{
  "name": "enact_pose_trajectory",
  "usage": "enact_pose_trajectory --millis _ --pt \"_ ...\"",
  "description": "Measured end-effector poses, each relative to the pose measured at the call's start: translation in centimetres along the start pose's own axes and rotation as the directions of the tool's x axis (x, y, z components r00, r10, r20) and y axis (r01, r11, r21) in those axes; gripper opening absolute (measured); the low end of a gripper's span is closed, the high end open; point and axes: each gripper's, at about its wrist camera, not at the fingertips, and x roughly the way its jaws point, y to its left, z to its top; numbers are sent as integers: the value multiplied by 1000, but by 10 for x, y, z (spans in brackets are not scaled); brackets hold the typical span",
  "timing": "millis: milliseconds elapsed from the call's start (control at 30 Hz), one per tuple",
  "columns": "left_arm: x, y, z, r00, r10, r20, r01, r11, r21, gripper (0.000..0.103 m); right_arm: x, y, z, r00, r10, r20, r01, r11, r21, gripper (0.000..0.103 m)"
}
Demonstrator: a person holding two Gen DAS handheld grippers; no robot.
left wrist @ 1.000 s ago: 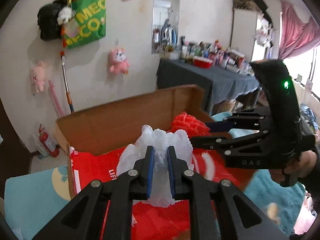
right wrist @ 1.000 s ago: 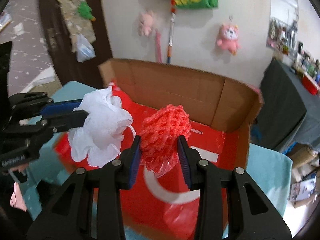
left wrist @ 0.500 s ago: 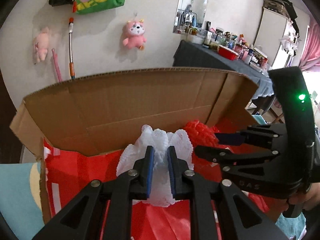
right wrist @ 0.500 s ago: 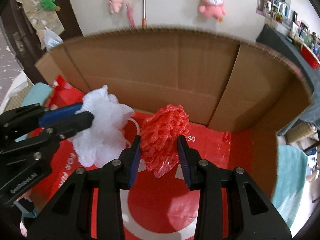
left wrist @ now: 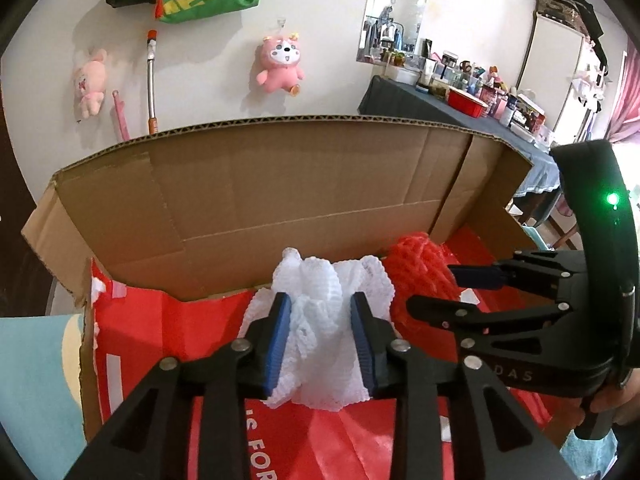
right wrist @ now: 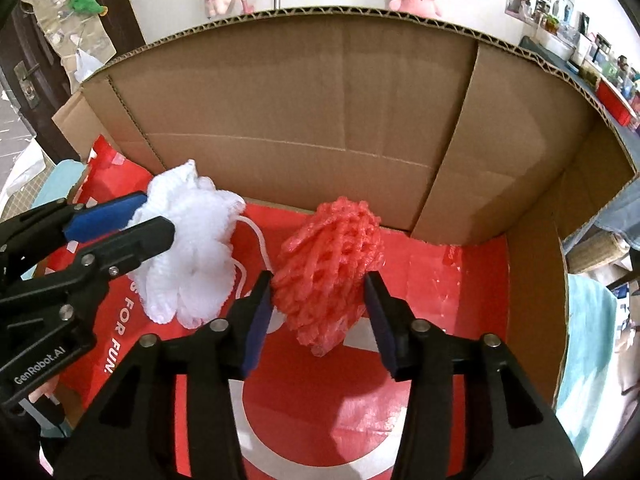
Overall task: Organize soft objects
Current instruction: 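Carry both held puffs over into the red-lined cardboard box, then open both tools to drop the puffs inside the box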
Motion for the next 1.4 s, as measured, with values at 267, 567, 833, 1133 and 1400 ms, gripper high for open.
enact_pose_trajectory --millis 267,567,833,1133,1400 --pt "-10 2 -1 999 34 17 -33 999 -6 62 -5 -3 -1 1000 -27 3 27 1000 13 60" --pt "-46 1 -2 993 84 81 -82 996 -32 87 -31 -5 -2 998 -44 34 43 998 39 68" --pt "-121 -8 -6 972 142 186 -136 990 -48 101 -97 4 -22 990 -68 120 63 997 48 73" --pt "-216 -32 -48 934 170 313 -157 985 -67 103 -209 31 -73 945 -81 318 74 997 35 88" --pt "-268 -60 -103 905 143 400 -124 990 -71 103 -286 46 -146 878 -62 475 45 998 46 98"
